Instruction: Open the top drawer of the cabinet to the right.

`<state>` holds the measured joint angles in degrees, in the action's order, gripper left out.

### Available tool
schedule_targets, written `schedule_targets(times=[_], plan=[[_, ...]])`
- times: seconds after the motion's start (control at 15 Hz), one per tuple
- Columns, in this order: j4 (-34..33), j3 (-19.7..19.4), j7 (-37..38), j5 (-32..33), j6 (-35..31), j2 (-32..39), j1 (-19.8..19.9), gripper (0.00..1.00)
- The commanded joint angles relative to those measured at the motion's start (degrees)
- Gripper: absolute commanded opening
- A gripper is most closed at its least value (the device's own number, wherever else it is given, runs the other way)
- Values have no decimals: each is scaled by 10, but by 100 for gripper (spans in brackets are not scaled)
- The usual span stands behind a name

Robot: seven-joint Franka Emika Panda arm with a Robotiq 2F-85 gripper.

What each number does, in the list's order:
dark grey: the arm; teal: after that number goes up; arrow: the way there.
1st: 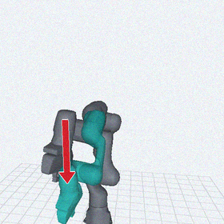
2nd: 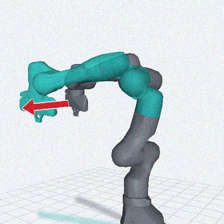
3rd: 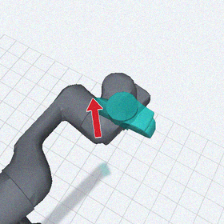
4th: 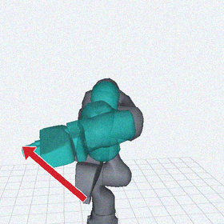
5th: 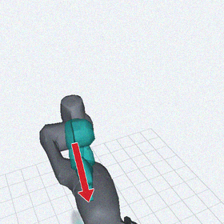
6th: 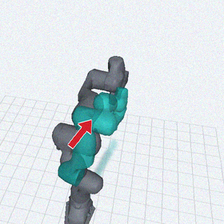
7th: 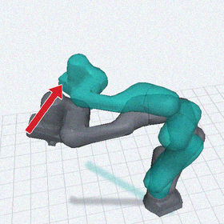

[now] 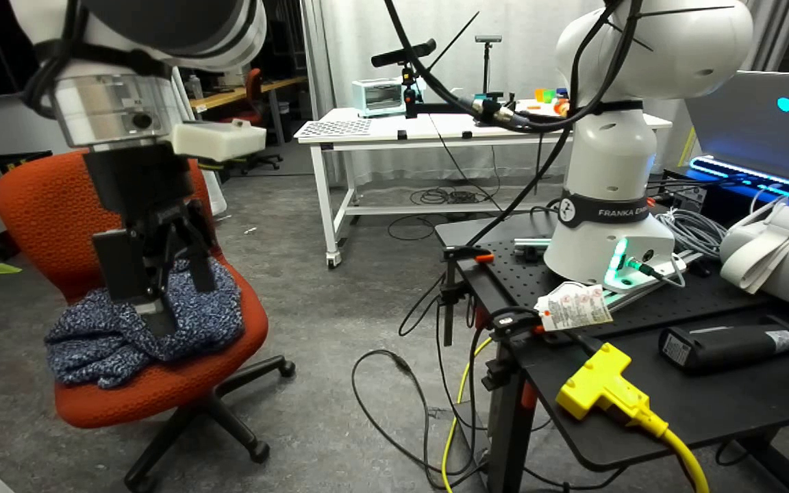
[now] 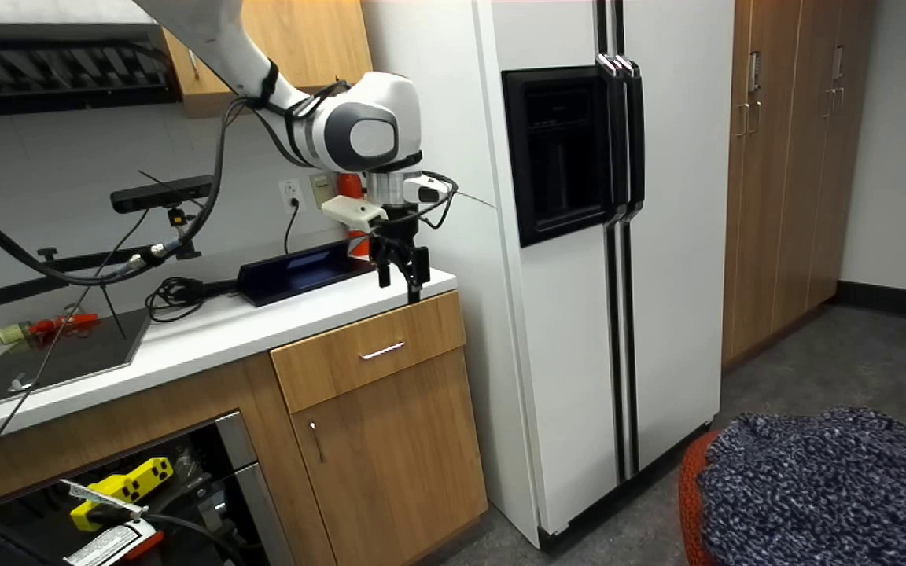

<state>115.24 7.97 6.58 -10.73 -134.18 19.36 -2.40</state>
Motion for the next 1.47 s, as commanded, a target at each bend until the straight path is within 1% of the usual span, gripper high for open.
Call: schedule_targets(times=[0.0,0.13,0.33,0.53,0.67,0.73,0.8,1.13,1.33,1.4], plan=[[-26,11,-66,-65,-41,60,12,100],[-34,30,-115,-112,-55,87,27,100],[-52,56,-181,-164,-58,125,46,100],[-76,80,-234,-198,-51,159,61,100],[-92,91,-256,-204,-45,178,65,100],[-93,88,-253,-196,-43,181,61,100],[-70,76,-228,-184,-53,161,51,100],[-83,79,-233,-181,-52,178,51,100],[-107,86,-240,-184,-35,205,54,100],[-118,84,-236,-178,-34,218,49,100]])
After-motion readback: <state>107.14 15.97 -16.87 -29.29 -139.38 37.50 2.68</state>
